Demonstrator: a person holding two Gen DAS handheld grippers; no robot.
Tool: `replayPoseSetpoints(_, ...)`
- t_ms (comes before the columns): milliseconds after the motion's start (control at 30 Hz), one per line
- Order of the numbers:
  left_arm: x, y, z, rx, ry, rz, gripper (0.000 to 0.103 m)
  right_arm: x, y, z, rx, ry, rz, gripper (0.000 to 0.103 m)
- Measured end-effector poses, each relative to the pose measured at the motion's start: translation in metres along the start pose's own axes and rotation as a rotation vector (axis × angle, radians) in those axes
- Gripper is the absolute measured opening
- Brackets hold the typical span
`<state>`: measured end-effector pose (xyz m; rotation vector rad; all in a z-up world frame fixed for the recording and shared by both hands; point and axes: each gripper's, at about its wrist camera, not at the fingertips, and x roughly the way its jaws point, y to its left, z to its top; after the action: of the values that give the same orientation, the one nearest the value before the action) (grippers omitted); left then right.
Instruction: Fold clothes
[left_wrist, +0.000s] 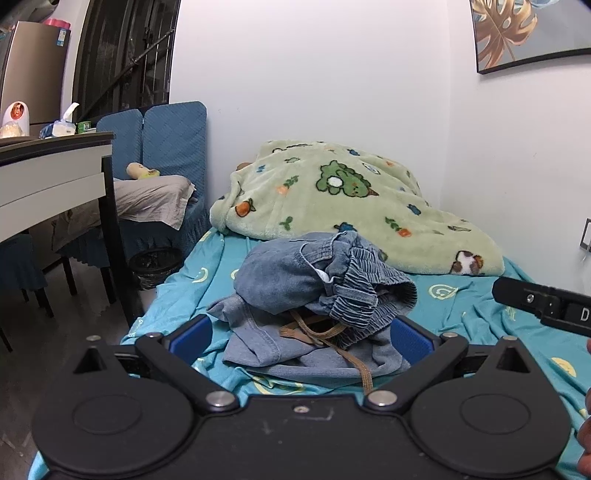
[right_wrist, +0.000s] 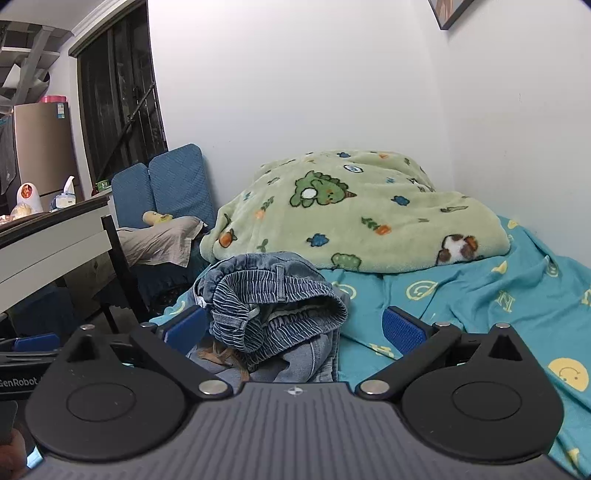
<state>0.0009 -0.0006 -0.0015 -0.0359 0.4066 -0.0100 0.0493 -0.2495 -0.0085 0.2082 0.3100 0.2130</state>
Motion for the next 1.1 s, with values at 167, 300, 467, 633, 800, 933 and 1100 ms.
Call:
replayPoseSetpoints(167, 0.005, -0.004, -0.002, 0.012, 0.000, -0.009, 0.103, 0.003, 0.000, -0.001, -0.006, 0.000, -0.006, 0.103)
replayPoseSetpoints(300, 0.003, -0.006, -0.002, 0.015, 0.001, -0.012, 0.103, 0.005, 0.000, -0.002, -0.012, 0.001, -0.011, 0.103)
replayPoseSetpoints(467, 0.008, -0.015, -0.005, 0.030, 0.006, -0.005, 0.103, 0.006, -0.004, 0.000, -0.001, 0.010, -0.008, 0.103)
replayPoseSetpoints(633, 0.012, -0.017, -0.007, 0.036, 0.012, -0.004, 0.103, 0.005, -0.006, 0.000, 0.012, 0.014, 0.003, 0.103)
replayPoseSetpoints(800, 0.012, -0.016, -0.007, 0.039, 0.014, -0.006, 0.103, 0.005, -0.005, 0.000, 0.014, 0.014, 0.002, 0.103)
replayPoseSetpoints(933, 0.012, -0.017, -0.008, 0.041, 0.014, -0.007, 0.103, 0.005, -0.006, 0.000, 0.018, 0.013, 0.007, 0.103)
replayPoseSetpoints(1100, 0.012, -0.016, -0.007, 0.037, 0.015, -0.009, 0.103, 0.005, -0.006, 0.000, 0.021, 0.016, 0.011, 0.103)
